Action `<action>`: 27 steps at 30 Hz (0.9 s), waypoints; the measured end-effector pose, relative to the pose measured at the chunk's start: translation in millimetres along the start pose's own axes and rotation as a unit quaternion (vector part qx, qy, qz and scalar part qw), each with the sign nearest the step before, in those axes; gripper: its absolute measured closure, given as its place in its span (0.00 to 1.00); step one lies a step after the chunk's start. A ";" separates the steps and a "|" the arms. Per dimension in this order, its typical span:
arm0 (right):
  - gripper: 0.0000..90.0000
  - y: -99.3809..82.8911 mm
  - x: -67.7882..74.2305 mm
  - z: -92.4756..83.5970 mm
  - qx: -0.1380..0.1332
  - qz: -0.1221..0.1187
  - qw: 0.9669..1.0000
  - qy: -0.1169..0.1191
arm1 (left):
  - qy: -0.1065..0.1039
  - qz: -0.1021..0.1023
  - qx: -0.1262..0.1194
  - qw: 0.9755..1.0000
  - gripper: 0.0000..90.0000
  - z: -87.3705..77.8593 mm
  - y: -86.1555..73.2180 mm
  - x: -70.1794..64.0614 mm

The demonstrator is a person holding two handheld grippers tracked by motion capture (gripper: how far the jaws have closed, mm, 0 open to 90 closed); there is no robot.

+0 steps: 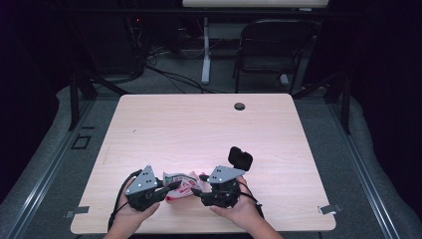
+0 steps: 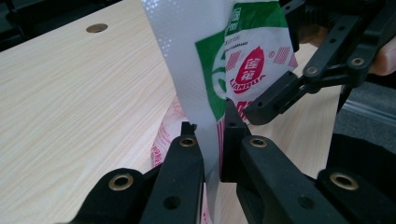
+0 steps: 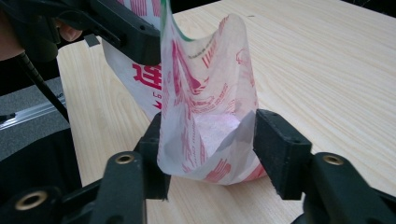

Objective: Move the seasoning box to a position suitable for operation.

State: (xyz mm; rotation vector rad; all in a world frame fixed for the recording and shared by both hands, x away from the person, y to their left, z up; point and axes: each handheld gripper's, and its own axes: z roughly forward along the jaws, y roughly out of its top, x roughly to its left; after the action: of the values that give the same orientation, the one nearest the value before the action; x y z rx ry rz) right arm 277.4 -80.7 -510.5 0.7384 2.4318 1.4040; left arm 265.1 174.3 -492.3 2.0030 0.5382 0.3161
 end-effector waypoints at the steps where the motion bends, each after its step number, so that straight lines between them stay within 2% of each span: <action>1: 0.59 0.9 -1.2 2.0 0.003 0.002 1.000 0.002 | -0.004 -0.009 -0.003 1.000 1.00 -0.6 -1.1 2.3; 3: 0.62 2.1 -1.7 4.2 0.005 0.004 1.000 0.002 | -0.004 -0.016 -0.006 1.000 1.00 -1.3 -2.4 3.6; 12: 0.75 5.1 -2.8 10.4 0.025 -0.005 1.000 0.002 | 0.001 -0.019 -0.006 1.000 1.00 -2.2 -3.6 4.7; 17: 0.87 4.6 -3.8 13.4 0.040 -0.005 0.999 0.009 | 0.000 -0.018 -0.004 1.000 1.00 -0.8 -3.2 2.6; 19: 0.88 4.6 -4.0 13.8 0.042 -0.006 0.999 0.011 | 0.000 -0.016 -0.005 1.000 1.00 -0.2 -3.2 2.6; 20: 0.92 4.4 -5.5 15.4 0.046 0.000 0.999 0.021 | 0.000 -0.016 -0.004 1.000 1.00 0.0 -3.3 2.5; 27: 1.00 5.3 -5.7 17.8 0.050 -0.005 0.998 0.030 | 0.002 -0.019 -0.009 1.000 1.00 -0.7 -3.4 2.8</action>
State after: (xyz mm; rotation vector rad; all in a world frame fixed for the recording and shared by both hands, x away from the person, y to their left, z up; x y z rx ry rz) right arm 291.6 -68.4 -515.4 0.7138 2.5639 1.3269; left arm 266.4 177.7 -495.0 1.9721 0.5733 0.3012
